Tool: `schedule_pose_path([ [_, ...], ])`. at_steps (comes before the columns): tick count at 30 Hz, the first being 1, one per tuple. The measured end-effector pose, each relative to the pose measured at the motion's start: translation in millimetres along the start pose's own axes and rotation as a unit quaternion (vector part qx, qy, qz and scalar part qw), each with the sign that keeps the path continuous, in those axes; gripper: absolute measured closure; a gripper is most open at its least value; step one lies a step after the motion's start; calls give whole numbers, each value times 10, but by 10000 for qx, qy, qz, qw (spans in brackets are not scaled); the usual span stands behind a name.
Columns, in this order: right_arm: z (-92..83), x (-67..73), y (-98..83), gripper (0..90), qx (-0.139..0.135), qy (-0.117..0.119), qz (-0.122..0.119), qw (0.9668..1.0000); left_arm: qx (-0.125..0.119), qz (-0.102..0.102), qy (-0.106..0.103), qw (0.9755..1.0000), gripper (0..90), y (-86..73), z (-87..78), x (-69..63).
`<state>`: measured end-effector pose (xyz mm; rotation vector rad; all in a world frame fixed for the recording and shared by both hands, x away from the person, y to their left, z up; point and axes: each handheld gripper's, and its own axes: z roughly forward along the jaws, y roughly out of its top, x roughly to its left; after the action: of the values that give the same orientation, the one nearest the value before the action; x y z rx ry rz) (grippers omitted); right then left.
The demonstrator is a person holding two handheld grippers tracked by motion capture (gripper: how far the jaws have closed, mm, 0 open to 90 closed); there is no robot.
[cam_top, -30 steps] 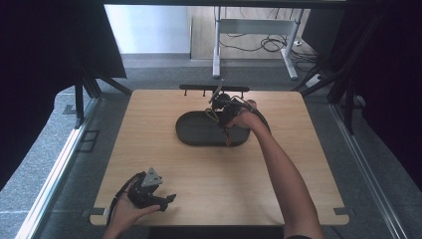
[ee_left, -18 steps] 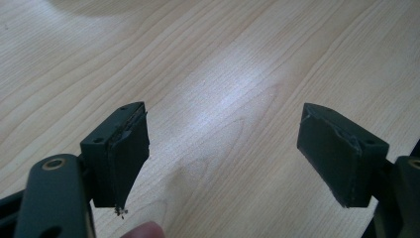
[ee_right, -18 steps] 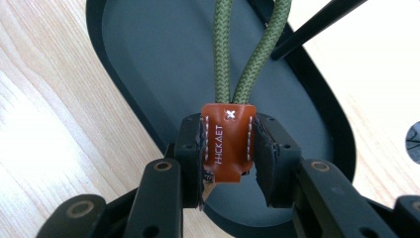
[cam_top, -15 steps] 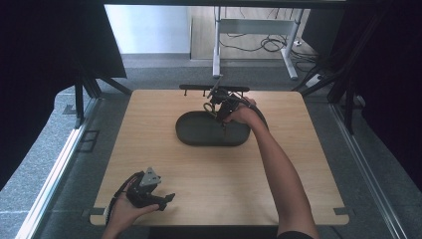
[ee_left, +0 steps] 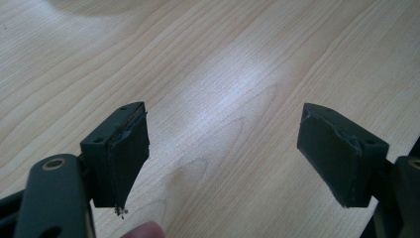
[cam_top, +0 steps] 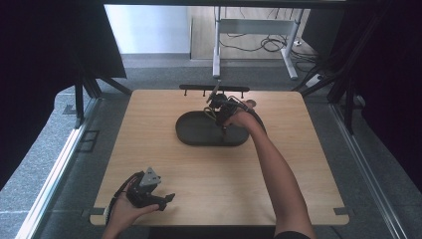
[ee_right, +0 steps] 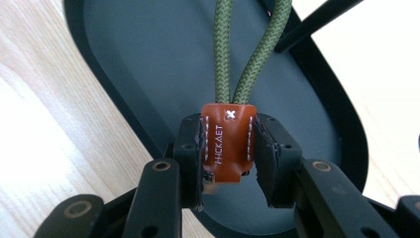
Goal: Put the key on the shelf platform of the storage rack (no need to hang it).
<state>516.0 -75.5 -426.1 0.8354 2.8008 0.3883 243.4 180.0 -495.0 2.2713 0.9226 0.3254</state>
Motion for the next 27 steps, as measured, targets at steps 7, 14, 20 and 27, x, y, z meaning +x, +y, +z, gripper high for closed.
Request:
schedule_pose_path([
  [7,52,5,-30,590,39,38,12,10000,21,5,-14,10000,205,1,10,-4],
  [14,1,30,-62,565,14,65,-10,10000,30,29,-28,10000,205,6,15,-15],
  [20,-104,47,-137,554,-147,134,55,9998,72,59,-19,10000,205,8,36,-16],
  [27,-299,156,-362,537,-432,149,142,9989,93,105,-30,9999,205,27,63,-62],
])
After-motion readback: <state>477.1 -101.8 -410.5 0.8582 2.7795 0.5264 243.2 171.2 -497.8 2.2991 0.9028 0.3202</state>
